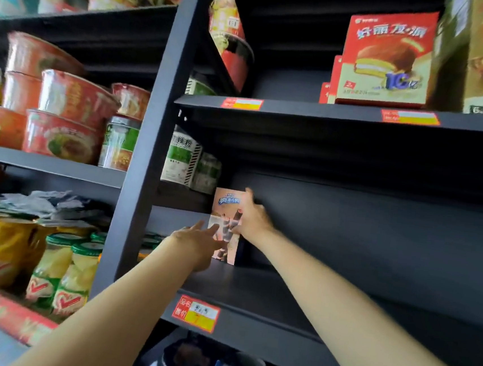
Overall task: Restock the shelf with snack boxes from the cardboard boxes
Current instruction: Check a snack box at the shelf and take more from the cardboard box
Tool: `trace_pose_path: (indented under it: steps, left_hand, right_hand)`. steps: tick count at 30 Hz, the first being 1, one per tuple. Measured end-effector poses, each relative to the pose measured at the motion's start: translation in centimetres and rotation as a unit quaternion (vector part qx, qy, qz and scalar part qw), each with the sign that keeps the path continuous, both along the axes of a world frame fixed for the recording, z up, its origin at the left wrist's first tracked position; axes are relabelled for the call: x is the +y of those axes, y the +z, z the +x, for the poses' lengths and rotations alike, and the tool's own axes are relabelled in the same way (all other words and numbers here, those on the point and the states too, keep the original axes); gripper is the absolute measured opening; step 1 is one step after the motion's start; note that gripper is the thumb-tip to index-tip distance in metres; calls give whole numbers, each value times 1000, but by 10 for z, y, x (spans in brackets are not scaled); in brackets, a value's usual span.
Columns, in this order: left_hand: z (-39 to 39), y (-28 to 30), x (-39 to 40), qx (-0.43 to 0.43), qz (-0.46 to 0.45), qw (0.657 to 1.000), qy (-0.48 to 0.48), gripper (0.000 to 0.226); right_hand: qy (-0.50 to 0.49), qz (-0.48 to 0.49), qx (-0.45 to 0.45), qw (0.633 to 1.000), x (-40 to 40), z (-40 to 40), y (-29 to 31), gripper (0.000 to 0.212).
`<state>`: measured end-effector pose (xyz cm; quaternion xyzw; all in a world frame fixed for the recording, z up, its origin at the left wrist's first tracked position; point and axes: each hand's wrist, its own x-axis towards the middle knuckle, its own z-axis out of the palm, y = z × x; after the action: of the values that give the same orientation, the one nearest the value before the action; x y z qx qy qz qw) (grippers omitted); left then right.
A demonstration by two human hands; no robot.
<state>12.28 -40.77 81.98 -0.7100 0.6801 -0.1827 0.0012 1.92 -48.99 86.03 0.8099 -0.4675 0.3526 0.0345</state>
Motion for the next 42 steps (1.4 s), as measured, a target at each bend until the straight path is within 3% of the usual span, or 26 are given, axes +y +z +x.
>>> trace_pose_path:
  steps: [2,4,6,8,10,15,20,27,29,32,34,35,38,39,42]
  left_hand:
    - [-4,1,-5,-1,12,1000,4,67]
    - [-6,2,-5,-7,28,999,14,66]
    - [-5,4,-6,-9,49,998,27,67]
    - [-3,5,-6,-10,55,998,32,66]
    - [-3,6,-6,-13,54,998,34,65]
    - [-3,4,-7,-11,51,998,36,66]
    - [1,5,-4,11,37,999,35,70]
    - [0,9,3,-10,9,1000,5,63]
    - [-3,9,9,-8,-12,1000,-18,59]
    - [-12,7,32,35,-95,993,-59,57]
    - [-17,-2,60,50,-234,962,-133,47]
    - [-17,-14,75,79,-319,925,-190,42]
    - [-8,-68,132,228,-452,809,-300,40]
    - [-2,-94,148,253,-457,796,-306,37]
    - [13,-192,193,254,-412,822,-301,20]
  right_hand:
    - [-35,-9,42,998,-2,-2,0,96]
    - [-71,-85,116,987,5,-9,-1,86]
    - [-71,-227,224,945,11,-17,-2,64]
    - [-29,-277,350,895,9,-27,-5,56]
    - [3,-215,419,882,1,-34,-10,52]
    - [11,-104,411,906,-13,-34,-21,55]
    - [-51,-168,518,837,-8,-28,-15,51]
    - [-117,-88,583,799,-2,-14,-4,62]
    - [-107,-84,554,821,13,-15,-2,62]
    - [-47,-81,411,907,58,-24,-2,45]
    - [19,-73,253,965,97,-35,-4,25]
    - [48,-86,161,982,119,-40,-9,21]
    - [123,-208,-39,970,185,-47,-49,28]
    - [158,-227,-65,959,208,-44,-73,28]
    - [264,-186,-28,946,268,-35,-178,25]
